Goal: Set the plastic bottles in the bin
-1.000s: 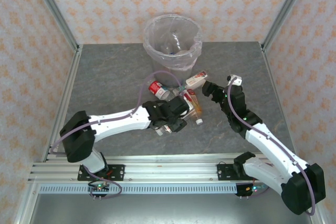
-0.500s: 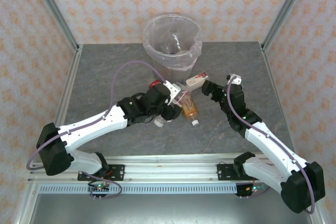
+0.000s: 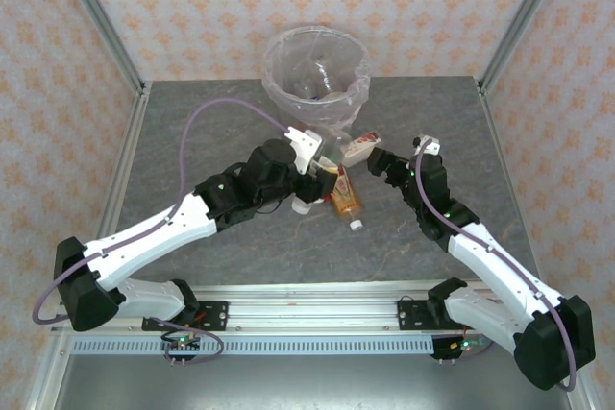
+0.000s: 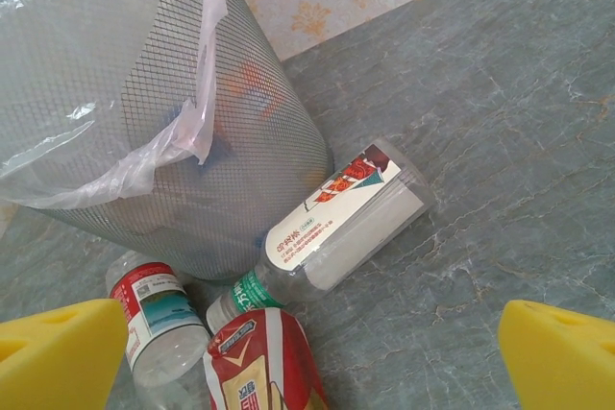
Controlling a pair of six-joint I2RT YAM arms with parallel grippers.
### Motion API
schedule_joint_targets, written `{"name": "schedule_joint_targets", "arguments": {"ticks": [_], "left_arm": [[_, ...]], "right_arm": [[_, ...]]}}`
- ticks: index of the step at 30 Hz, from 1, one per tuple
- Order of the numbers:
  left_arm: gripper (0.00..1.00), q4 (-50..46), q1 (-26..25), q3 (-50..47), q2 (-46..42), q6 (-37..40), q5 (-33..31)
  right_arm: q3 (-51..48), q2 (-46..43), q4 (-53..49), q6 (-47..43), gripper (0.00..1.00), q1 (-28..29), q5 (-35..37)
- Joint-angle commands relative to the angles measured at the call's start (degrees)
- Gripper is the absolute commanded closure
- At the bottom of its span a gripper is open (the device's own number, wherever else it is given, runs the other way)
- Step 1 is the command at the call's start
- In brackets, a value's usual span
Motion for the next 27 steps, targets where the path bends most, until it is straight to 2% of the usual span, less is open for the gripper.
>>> {"name": "schedule_joint_targets", "arguments": {"ticks": [1,8,14,21,27], "left_arm": [[1.00,2.64,0.34,4.74,1.50,-1.88,-9.04],[1.00,6.84,0.41,10.74,5.10,1.85,-12.92],[1.00,8.82,0.97,18.96,12.37,0.12,-29.28],[1.00,5.92,5.75,33.22,21.74,-3.30,-27.27],[1.00,7.30,8.53,44.39,30.41,1.06,-30.08]], "right_arm": [[1.67,-0.30,1.42,0.39,0.01,0.00,-0.19],[1.32,-0.56,1.57,0.44,0.01,0.03,-0.23],[-0.01,-2.21,2.60,0.38,0.01,-0.03,-0.51],[-1.66,-6.48,2.06,-0.42,0.01,-0.02,0.90],[-2.54,-7.93,0.87,-0.13,0.01,-0.03,1.18]]}}
